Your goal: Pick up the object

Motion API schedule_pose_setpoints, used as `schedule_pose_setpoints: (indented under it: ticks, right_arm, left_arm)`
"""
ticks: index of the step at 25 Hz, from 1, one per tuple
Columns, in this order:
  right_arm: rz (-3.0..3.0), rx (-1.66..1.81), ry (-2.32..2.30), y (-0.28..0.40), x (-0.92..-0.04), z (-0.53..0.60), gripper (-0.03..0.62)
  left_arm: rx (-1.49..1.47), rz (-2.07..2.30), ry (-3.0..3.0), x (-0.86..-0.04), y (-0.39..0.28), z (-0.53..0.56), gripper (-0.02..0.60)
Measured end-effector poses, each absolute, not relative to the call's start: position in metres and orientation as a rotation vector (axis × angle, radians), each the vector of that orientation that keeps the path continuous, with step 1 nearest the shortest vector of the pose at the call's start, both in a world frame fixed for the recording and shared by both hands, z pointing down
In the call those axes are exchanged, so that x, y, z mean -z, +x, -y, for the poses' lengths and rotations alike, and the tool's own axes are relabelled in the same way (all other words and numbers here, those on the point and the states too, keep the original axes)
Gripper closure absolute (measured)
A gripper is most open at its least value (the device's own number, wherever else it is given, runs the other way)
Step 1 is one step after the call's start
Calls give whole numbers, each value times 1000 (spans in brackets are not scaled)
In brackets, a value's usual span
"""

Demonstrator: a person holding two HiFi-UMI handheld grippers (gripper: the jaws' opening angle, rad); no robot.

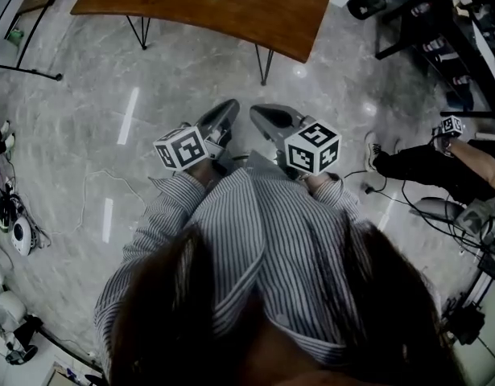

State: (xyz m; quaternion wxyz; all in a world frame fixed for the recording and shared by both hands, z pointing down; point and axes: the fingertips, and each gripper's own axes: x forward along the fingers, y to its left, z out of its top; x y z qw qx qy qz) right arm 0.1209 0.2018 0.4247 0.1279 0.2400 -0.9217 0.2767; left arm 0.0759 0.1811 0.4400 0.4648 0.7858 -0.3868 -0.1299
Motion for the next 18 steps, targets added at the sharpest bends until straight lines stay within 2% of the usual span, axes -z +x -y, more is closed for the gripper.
schedule_pose_setpoints:
  ticks: [10, 18]
  right_arm:
    - [2673, -710, 768, 79, -426, -75, 592]
    - [2659, -664, 862, 28, -405, 59, 592]
  left_arm:
    - [195, 929, 2148, -429, 45, -61, 580]
    - [130, 932, 2231, -406, -16, 60, 580]
